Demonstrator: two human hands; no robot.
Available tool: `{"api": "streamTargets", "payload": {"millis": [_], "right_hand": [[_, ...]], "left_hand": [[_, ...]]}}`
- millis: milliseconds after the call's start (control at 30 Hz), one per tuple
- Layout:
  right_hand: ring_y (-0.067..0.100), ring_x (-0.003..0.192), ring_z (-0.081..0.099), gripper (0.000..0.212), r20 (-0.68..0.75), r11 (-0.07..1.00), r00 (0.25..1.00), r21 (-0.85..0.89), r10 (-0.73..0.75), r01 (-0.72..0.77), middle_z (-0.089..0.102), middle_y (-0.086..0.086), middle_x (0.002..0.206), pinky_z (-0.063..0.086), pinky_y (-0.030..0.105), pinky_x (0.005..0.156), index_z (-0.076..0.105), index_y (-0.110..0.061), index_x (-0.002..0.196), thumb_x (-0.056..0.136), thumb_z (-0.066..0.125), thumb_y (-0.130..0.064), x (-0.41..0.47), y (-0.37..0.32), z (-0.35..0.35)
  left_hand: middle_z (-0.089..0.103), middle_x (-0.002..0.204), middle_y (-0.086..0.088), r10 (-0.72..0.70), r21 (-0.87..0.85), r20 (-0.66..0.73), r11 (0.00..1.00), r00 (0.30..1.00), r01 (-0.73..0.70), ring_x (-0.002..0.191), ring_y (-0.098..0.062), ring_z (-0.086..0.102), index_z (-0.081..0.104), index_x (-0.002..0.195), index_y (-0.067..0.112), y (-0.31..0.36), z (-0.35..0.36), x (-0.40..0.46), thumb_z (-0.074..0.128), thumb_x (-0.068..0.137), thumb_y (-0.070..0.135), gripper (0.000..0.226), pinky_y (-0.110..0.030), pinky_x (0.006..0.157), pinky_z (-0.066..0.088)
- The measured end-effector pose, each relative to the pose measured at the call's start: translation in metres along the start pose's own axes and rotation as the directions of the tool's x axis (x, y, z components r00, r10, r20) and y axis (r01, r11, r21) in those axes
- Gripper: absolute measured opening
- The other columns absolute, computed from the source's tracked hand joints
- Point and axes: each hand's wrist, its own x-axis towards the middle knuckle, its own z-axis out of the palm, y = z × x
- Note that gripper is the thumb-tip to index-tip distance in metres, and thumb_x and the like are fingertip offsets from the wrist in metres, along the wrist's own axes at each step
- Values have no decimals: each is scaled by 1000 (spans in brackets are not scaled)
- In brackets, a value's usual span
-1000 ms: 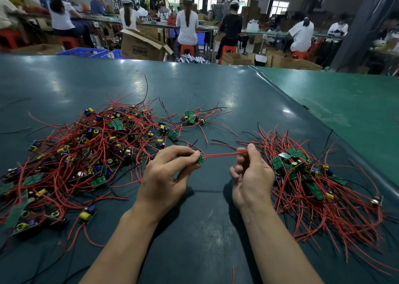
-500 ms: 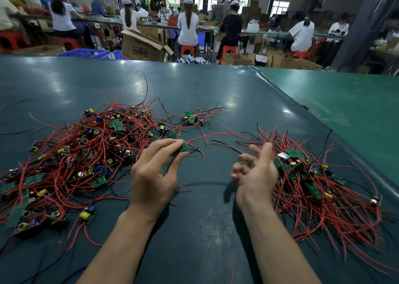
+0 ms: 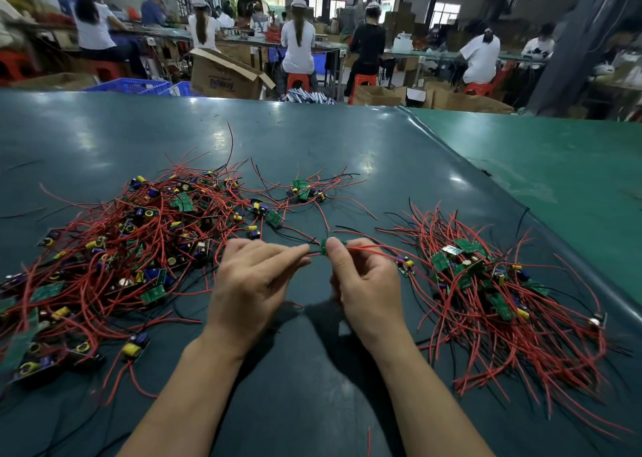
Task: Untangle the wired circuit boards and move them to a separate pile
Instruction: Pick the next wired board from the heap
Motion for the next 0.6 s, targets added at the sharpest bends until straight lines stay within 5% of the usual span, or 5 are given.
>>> {"api": "streamTargets", "payload": {"millis": [167,300,433,600], "right_hand": [[14,39,50,26,-327,995,945,79,-27,55,54,-3,49,40,25,39,57,-28,69,92,64,-39,2,-5,-6],[18,53,68,27,-623,918,776,356,93,176,70,3,67,47,22,37,58,-8,88,92,64,-34,11,-17,-24],[20,67,74,26,-559,800,718,600,414,6,72,16,94,52,19,49,63,2,97,93,65,-23,15,-10,-31],[19,64,73,18,-491,826,759,553,427,-107,72,10,89,50,21,44,61,-5,98,102,51,-20,16,-6,-25]], "left_hand": [[74,87,1,-143,192,-209,964,967,184,80,-28,64,78,96,12,-14,-8,0,69,89,20,13,-49,75,46],[72,86,-10,-289,198,-268,917,919,346,76,-32,61,73,107,5,-14,-7,-1,65,93,16,19,-44,72,49],[70,97,-9,-444,316,-201,815,873,486,95,-35,57,72,109,12,-12,-3,-2,68,90,22,22,-43,80,41],[56,120,-18,-662,446,-239,575,711,686,114,-39,44,59,126,13,-17,-4,-4,67,85,28,44,-50,91,36]]}}
